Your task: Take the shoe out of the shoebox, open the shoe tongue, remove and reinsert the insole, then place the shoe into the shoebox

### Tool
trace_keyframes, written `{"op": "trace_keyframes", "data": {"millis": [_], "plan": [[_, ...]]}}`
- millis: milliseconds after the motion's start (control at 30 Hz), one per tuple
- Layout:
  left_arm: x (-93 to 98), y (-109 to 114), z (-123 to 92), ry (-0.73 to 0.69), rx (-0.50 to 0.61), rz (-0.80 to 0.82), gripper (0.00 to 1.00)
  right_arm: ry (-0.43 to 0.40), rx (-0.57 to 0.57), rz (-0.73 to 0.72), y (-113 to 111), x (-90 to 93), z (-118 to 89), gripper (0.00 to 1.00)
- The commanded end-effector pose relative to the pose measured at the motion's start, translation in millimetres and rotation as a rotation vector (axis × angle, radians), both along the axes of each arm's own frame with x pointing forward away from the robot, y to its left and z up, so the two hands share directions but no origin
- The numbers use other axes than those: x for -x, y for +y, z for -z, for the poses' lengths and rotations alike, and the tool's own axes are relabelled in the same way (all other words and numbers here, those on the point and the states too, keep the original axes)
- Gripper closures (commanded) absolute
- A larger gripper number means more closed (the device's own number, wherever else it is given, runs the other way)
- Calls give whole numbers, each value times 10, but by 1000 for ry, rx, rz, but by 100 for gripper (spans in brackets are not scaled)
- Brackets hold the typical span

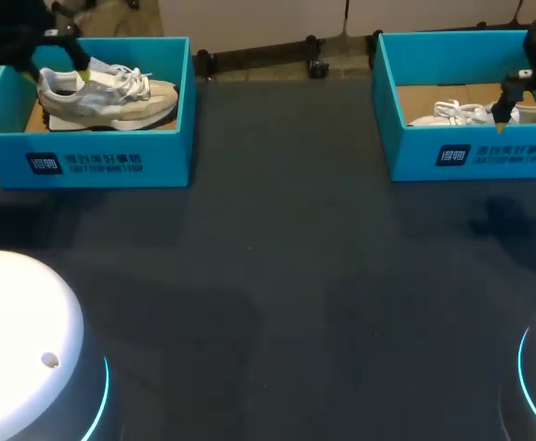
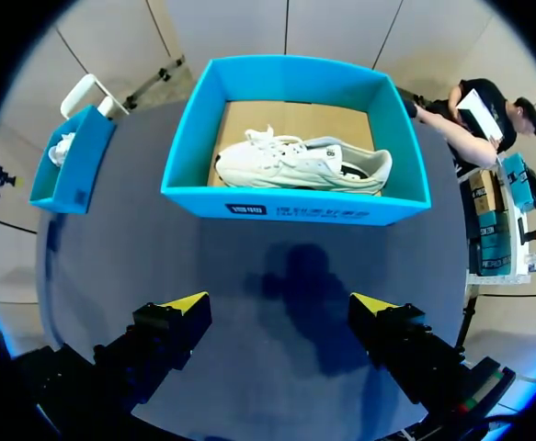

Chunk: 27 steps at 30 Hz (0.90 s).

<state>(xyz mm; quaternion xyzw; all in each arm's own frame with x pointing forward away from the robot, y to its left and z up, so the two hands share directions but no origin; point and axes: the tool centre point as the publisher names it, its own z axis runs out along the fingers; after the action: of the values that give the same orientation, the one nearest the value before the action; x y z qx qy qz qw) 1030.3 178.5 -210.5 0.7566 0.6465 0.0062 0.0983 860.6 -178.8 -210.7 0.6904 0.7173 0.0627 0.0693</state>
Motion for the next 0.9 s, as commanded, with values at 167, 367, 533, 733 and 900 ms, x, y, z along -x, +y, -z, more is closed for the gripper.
{"op": "trace_keyframes", "data": {"millis": [167, 367, 533, 733, 900], "plan": [[-424, 367, 123, 6, -39, 19, 0, -2, -1, 0, -1, 6, 5, 0], [-731, 698, 296, -27, -103, 20, 0, -2, -1, 0, -1, 6, 5, 0], [-829, 774, 364, -56, -147, 6, 0, -2, -1, 0, -1, 6, 5, 0], [-829, 774, 364, -56, -147, 6, 0, -2, -1, 0, -1, 6, 5, 0], [-829, 774, 364, -56, -147, 6, 0, -2, -1, 0, -1, 6, 5, 0]]}}
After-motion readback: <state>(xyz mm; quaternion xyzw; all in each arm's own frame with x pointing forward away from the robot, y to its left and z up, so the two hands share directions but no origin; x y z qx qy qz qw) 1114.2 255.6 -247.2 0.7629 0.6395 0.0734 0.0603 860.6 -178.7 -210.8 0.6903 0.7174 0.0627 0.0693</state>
